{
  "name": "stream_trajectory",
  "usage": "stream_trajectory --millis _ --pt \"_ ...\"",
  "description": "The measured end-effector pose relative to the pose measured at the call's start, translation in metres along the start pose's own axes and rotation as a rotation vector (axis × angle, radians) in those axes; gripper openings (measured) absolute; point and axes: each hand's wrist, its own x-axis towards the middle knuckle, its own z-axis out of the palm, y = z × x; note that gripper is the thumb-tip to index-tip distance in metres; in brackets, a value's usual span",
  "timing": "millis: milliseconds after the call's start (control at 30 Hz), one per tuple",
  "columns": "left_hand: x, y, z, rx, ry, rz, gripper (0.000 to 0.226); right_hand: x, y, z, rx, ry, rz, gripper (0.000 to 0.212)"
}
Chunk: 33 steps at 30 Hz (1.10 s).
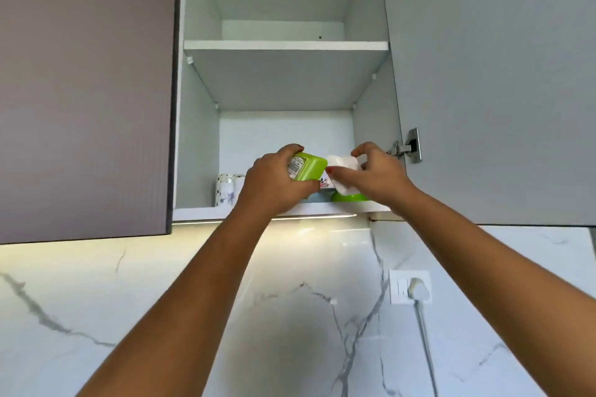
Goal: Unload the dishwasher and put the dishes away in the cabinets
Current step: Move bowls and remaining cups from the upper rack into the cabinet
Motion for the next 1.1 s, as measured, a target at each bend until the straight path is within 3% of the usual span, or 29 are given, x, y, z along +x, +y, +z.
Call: stream_trajectory --millis 67,200,333,433,533,967,1100 --pt "0.021 -0.007 0.017 0.120 -0.055 -0.023 0.066 0.025 0.008 0.007 -0.231 -0.047 -0.005 0.066" --pt "0.054 -0.024 0.051 0.196 -0.141 -0.088 0.059 0.065 0.028 0.029 -0.399 -0.191 0.041 0.066" --pt "0.069 -0.035 0.078 0.317 -0.213 -0.110 0.048 0.081 0.045 0.045 -0.553 -0.167 0.108 0.044" --pt "0.081 -0.035 0.092 0.437 -0.323 -0.130 0.054 0.088 0.056 0.047 -0.719 -0.192 0.110 0.040" --pt "0.093 -0.035 0.105 0.539 -0.333 -0.147 0.057 0.095 0.063 0.048 -0.833 -0.211 0.099 0.036" --pt "0.104 -0.046 0.124 0.586 -0.358 -0.232 0.073 0.101 0.075 0.054 -0.825 -0.133 0.081 0.051" --pt "0.104 -0.051 0.126 0.511 -0.312 -0.254 0.054 0.102 0.080 0.055 -0.742 -0.047 0.068 0.043"
